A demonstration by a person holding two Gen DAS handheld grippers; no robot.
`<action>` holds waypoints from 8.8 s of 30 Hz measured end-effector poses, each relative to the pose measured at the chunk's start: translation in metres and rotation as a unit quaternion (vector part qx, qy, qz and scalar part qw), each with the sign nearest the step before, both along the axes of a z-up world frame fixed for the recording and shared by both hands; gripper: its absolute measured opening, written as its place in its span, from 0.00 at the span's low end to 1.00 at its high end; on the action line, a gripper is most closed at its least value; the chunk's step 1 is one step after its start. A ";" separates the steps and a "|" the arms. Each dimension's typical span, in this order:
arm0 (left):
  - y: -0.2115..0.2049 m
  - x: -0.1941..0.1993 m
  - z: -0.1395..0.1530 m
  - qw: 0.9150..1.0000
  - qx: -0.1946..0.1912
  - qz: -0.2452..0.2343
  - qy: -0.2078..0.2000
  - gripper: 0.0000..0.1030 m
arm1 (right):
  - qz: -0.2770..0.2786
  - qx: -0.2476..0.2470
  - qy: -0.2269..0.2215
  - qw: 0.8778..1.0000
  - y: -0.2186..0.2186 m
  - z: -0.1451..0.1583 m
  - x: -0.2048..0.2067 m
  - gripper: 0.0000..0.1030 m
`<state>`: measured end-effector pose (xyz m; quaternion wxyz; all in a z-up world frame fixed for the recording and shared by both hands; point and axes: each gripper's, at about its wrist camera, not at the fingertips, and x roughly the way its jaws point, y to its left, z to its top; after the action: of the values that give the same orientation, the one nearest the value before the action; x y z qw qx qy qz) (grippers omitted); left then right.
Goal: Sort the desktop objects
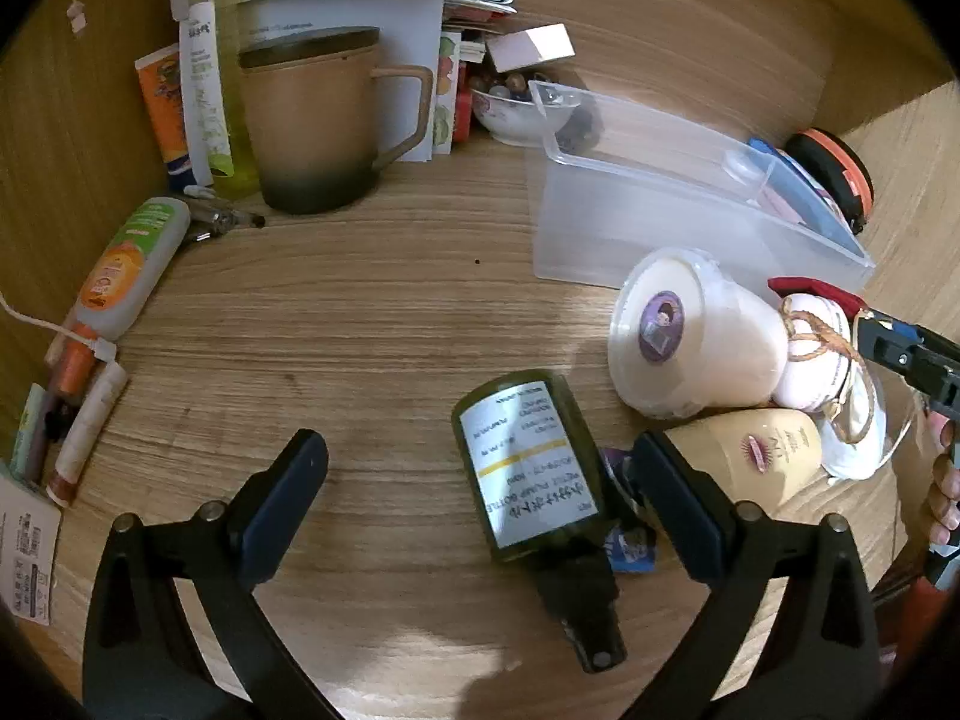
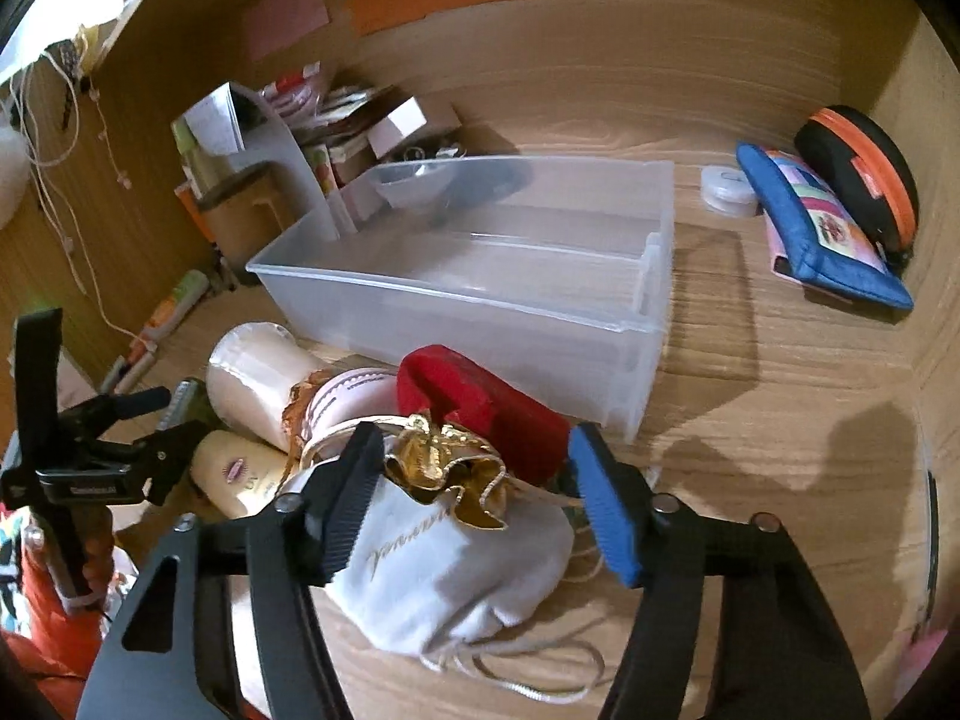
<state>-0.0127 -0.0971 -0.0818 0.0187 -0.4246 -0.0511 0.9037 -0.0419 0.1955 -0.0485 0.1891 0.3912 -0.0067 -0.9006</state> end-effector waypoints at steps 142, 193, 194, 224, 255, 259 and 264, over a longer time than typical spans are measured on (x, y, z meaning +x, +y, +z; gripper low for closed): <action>0.083 -0.130 0.110 0.984 -0.111 -0.106 0.091 0.90 | -0.009 0.044 0.116 0.992 -0.004 0.079 -0.093 0.80; 0.079 -0.037 0.015 0.987 -0.031 -0.156 -0.020 0.97 | 0.094 0.079 0.016 0.992 -0.013 -0.009 0.036 0.96; 0.079 -0.039 0.015 0.987 -0.025 -0.155 -0.021 0.97 | 0.096 0.083 0.013 0.992 -0.015 -0.011 0.034 0.96; 0.070 -0.050 0.024 0.990 -0.026 -0.137 0.017 0.64 | 0.057 0.033 0.042 0.997 0.008 0.009 0.035 0.38; 0.028 -0.055 0.069 0.986 0.035 -0.159 -0.028 0.64 | 0.034 -0.056 0.048 0.997 0.032 0.041 0.022 0.38; 0.027 -0.056 0.079 0.987 0.038 -0.157 -0.016 0.64 | 0.034 -0.062 0.051 0.996 0.032 0.044 0.018 0.38; 0.029 -0.060 0.089 0.988 0.027 -0.155 0.002 0.64 | 0.034 -0.070 0.057 0.995 0.033 0.049 0.012 0.38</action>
<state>-0.0728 -0.0679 0.0077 0.1701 -0.4250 -0.0093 0.8890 -0.0294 0.2282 0.0005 0.2469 0.3248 -0.0457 -0.9118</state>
